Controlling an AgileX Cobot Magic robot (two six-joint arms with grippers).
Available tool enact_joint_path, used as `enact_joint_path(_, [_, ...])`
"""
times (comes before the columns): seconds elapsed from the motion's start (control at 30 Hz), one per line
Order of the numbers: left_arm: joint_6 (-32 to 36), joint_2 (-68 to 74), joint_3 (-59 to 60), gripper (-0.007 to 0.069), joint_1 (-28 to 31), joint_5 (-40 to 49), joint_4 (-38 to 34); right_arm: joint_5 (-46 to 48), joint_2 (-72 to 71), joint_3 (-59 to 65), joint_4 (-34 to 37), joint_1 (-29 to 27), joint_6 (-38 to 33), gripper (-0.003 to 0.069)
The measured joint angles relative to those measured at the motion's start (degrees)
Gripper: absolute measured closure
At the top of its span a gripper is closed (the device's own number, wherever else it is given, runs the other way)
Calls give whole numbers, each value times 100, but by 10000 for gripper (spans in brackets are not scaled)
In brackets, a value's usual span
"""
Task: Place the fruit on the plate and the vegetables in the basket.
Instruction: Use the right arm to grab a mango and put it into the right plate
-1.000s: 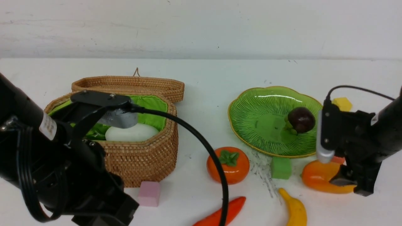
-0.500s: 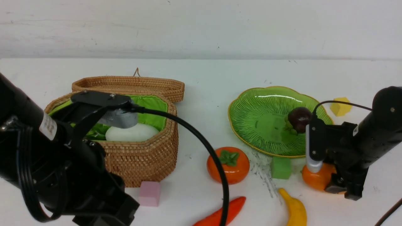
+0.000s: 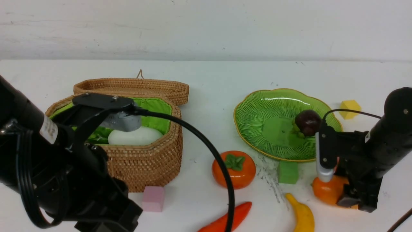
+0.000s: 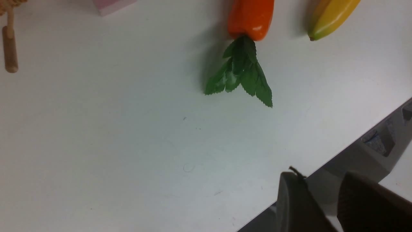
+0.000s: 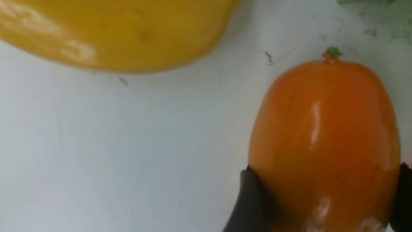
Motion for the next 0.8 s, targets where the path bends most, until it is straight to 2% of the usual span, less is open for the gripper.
enact_joint_path(0.07, [0, 0, 0, 419, 0, 0, 0, 4, -73, 26, 37, 0, 0, 148])
enact_joint_path(0.1, [0, 0, 0, 418, 0, 0, 0, -2, -153, 25, 71, 0, 0, 190])
enact_joint_path(0.17, [0, 0, 0, 416, 0, 0, 0, 42, -320, -21, 225, 0, 4, 372])
enact_joint_path(0.2, [0, 0, 0, 416, 0, 0, 0, 81, -341, -40, 245, 0, 7, 396])
enact_joint_path(0.23, [0, 0, 0, 414, 0, 0, 0, 190, -381, -144, 439, 0, 39, 526])
enact_joint_path(0.27, [0, 0, 0, 412, 0, 0, 0, 380, -393, -410, 690, 0, 147, 624])
enact_joint_path(0.33, [0, 0, 0, 409, 0, 0, 0, 504, -386, -749, 894, 1, 340, 659])
enact_joint_path(0.5, [0, 0, 0, 406, 0, 0, -13, 940, -191, -2097, 1123, 11, 1189, 667])
enact_joint_path(0.63, [0, 0, 0, 403, 0, 0, -19, 1645, -151, -2374, 1123, 11, 1516, 646])
enact_joint_path(0.7, [0, 0, 0, 403, 0, 0, -24, 2157, -176, -2332, 1123, 11, 2098, 594])
enact_joint_path(0.8, [0, 0, 0, 403, 0, 0, -24, 2501, -256, -2111, 1149, 11, 3026, 468])
